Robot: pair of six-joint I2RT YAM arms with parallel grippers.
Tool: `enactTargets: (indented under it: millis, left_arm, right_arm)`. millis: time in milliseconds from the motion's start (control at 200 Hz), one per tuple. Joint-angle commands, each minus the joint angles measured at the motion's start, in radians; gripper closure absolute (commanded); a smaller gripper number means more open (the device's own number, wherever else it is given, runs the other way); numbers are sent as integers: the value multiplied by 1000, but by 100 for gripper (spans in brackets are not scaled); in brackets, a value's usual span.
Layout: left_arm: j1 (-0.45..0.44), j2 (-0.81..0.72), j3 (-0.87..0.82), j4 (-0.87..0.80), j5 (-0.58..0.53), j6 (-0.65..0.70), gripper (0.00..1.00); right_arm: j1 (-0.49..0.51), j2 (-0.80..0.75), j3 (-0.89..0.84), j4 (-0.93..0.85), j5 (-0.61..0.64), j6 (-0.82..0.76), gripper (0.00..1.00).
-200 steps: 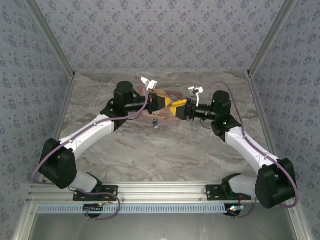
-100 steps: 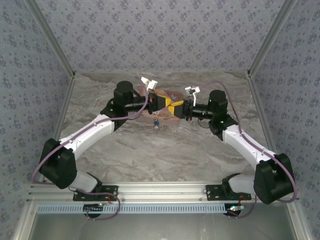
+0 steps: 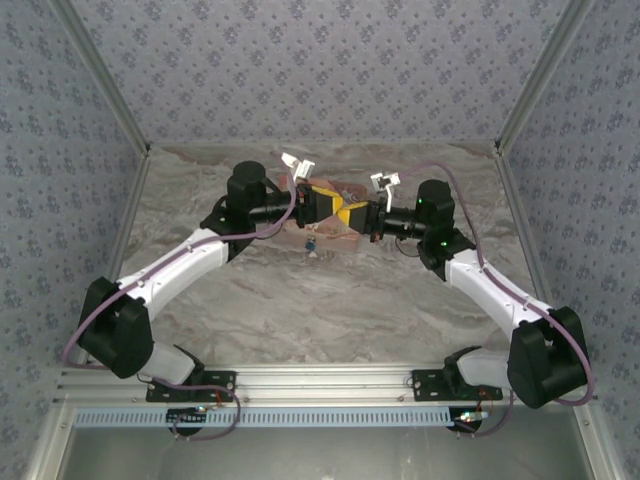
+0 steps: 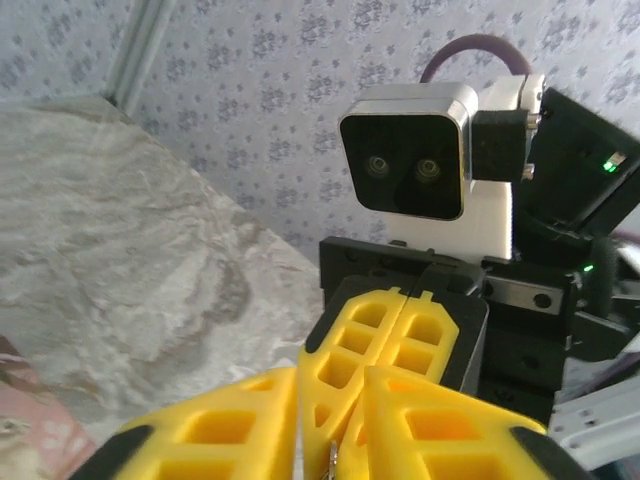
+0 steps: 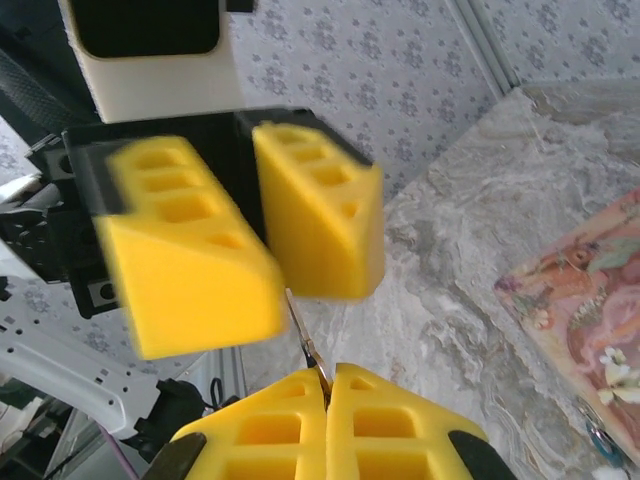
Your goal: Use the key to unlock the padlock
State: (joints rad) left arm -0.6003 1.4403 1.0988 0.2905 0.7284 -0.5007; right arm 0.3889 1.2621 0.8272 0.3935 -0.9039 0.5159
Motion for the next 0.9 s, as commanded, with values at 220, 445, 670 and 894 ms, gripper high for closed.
enactTargets:
  millis: [220,445,670,894]
  left_arm:
    - [29,-162,-128,-107,-373,30,14]
    - [30,-164,-264,-139,-442,28,9]
    - [30,-96,-376,-65,-457,30,8]
    - [30,-7,-459,130,-420,-2,6]
  right_arm:
    - [-40,30,-15,-187,169,-32,99]
    - [-41,189,-19,-93,252,47,99]
    - [-28,370,66,-41,305,87,99]
    - [-3,500,163,-75,327,68,99]
